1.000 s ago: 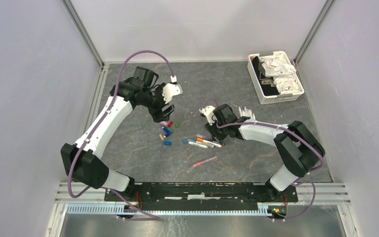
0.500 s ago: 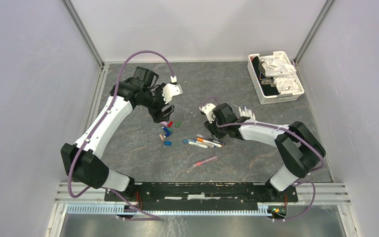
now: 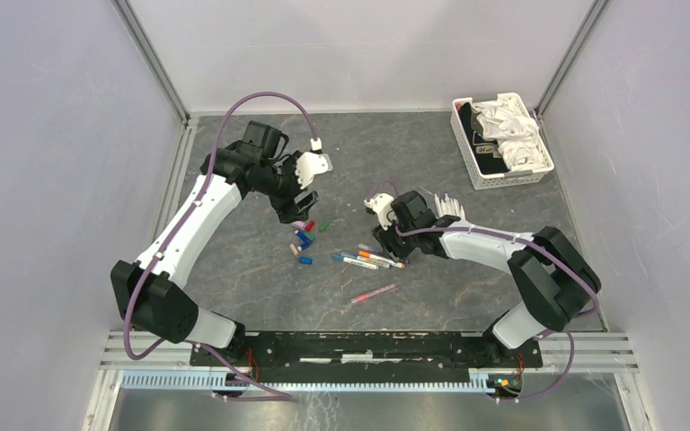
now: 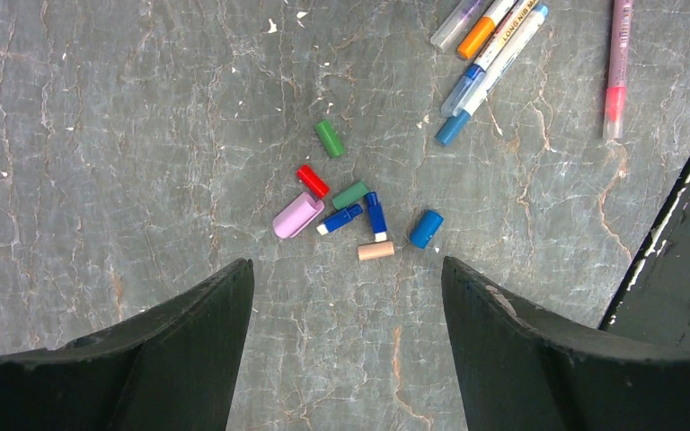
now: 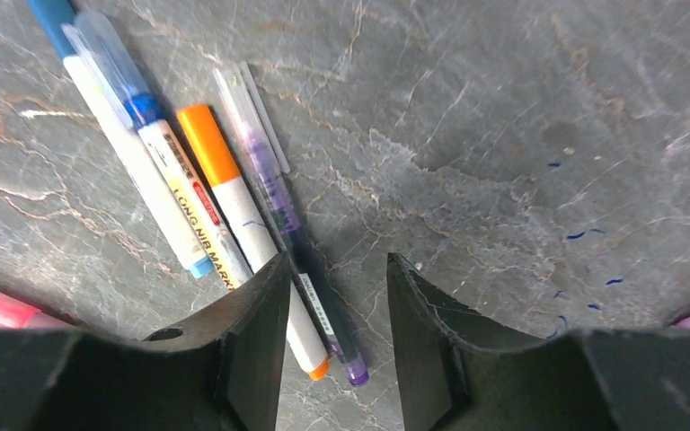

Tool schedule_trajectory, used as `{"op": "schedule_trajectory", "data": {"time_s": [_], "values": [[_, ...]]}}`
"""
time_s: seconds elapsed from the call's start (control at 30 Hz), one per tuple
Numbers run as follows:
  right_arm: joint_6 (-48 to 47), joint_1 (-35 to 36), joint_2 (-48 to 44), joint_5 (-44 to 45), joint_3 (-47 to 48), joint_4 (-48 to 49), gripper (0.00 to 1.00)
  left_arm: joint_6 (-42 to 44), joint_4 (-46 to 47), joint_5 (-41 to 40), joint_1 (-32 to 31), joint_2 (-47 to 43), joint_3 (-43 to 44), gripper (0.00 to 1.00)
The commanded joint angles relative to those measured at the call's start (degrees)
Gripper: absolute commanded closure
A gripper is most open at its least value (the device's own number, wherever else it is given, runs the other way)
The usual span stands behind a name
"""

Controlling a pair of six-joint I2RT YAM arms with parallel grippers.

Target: Open the pen caps

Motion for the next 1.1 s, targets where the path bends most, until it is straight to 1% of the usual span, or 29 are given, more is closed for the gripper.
{"op": "schedule_trajectory", "data": {"time_s": [0.0, 0.17, 0.37, 0.43, 0.5, 0.53, 0.6, 0.63, 0.67, 0.77, 0.9, 1.0, 1.07], "values": [[0.36, -0.11, 1.61, -0.04, -0.31, 0.71, 0.53, 0.42, -0.62, -0.23, 0.00, -0.76, -0.10, 0.18], [0.11, -0.11, 3.48, 0.57, 0.54, 0.28, 0.55, 0.54, -0.81, -0.47, 0.00, -0.79, -0.31, 0.18], [0.01, -0.15, 5.68, 3.67, -1.10, 1.36, 0.58, 1.02, -0.96, -0.25, 0.00, -0.82, -0.71, 0.18], [0.22, -0.28, 6.62, 5.03, -1.39, 1.76, 0.65, 0.50, -0.28, -0.08, 0.01, -0.91, -1.24, 0.18], [1.39, -0.83, 7.16, 4.91, -0.98, 2.02, 0.79, -0.23, 0.69, 0.43, -0.02, -1.05, -1.70, 0.17], [1.86, -1.32, 7.21, 3.82, -0.72, 2.35, 0.88, -0.35, 0.74, 0.72, 0.00, -0.94, -1.68, 0.17], [2.44, -2.11, 6.68, 1.12, 0.19, 2.68, 0.95, -0.67, 0.74, 0.71, -0.04, -0.46, -1.41, 0.16], [2.53, -2.40, 6.26, 0.05, 0.76, 2.81, 0.99, -0.54, 0.65, 0.69, -0.07, -0.19, -1.40, 0.04], [2.41, -2.63, 5.82, -0.98, 1.62, 2.46, 1.00, 0.01, 0.42, 0.78, -0.05, -0.01, -1.53, 0.01], [1.83, -3.44, 4.27, -4.27, 4.30, 0.94, 1.00, 3.37, 0.21, 3.41, -0.04, -0.63, -3.49, 0.00], [1.27, -4.01, 2.33, -10.94, 9.86, -3.38, 1.00, 9.78, 0.23, 10.21, -0.05, -2.45, -6.88, 0.00], [3.13, -4.27, 1.62, -21.23, 14.24, -5.82, 1.00, 12.20, -0.38, 12.88, -0.36, -1.92, -7.10, 0.00], [3.62, -4.25, 2.26, -27.60, 17.39, -7.83, 1.00, 13.52, -1.69, 13.19, -0.95, -0.26, -5.68, 0.00]]}}
